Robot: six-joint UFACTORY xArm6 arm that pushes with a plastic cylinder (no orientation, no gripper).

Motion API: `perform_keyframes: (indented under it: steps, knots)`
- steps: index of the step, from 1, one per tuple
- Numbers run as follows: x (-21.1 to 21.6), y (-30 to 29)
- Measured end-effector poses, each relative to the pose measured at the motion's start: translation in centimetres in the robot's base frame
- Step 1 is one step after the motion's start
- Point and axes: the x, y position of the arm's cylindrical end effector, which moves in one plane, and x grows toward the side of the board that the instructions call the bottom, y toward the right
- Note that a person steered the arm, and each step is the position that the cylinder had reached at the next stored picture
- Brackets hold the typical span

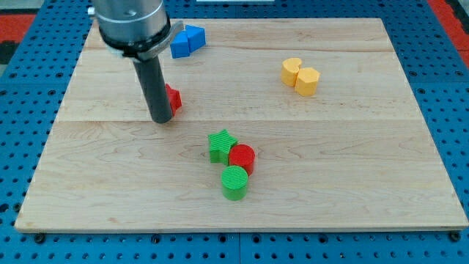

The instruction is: Push the red circle diagonally to the red star

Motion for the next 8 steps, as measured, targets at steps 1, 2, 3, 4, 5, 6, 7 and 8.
perform_keyframes:
  steps: [1,2,3,4,5,6,7,8]
  knots:
    - [-1.7,-3.9]
    - [-0.8,0.6]
    - [-0.3,10.7]
    - [-0.2,19.4]
    - [6.4,26.8]
    - [10.1,21.8]
    - [11.0,17.6]
    - [9.8,13.6]
